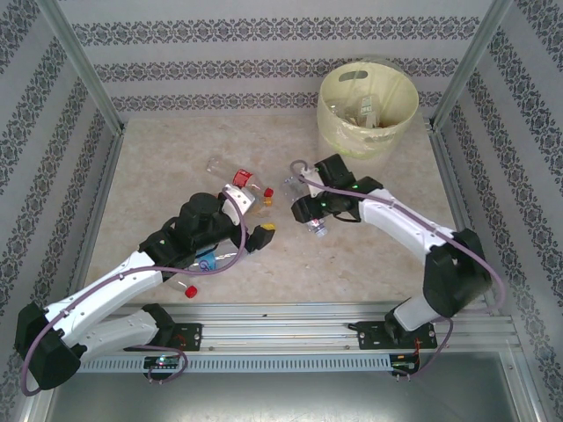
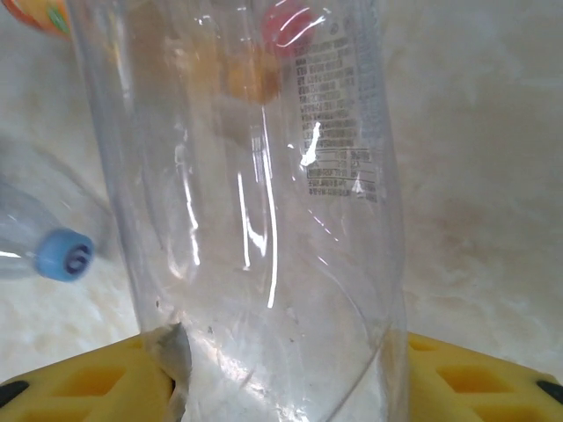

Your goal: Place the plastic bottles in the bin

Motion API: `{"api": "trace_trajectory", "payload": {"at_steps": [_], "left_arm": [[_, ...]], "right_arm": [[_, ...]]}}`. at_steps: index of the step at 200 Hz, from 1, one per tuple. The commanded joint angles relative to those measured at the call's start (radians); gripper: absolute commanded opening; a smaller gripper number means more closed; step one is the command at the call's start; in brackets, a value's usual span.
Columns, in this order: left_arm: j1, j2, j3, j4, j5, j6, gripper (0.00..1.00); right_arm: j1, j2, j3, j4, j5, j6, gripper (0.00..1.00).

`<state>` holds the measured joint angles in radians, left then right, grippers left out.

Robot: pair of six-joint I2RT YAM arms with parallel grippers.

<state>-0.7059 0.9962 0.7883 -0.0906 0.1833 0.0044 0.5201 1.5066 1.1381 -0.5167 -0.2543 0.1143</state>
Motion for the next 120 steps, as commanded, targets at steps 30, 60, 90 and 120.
{"api": "trace_trajectory", "payload": {"at_steps": [30, 60, 90, 120], "left_arm": [[-0.007, 0.071, 0.035, 0.287, 0.07, -0.13, 1.0], [-0.007, 0.152, 0.057, 0.448, 0.085, -0.171, 1.0], [-0.005, 0.207, 0.026, 0.649, 0.115, -0.226, 1.0], [-0.001, 0.233, 0.017, 0.71, 0.144, -0.244, 1.0]], "right_arm": [[-0.033, -0.163, 0.054, 0.015, -0.054, 0.083, 0.57], [-0.051, -0.234, 0.135, -0.005, -0.003, 0.094, 0.57], [-0.095, -0.268, 0.223, -0.026, 0.024, 0.09, 0.57], [-0.154, -0.257, 0.324, -0.038, 0.035, 0.081, 0.56]]}}
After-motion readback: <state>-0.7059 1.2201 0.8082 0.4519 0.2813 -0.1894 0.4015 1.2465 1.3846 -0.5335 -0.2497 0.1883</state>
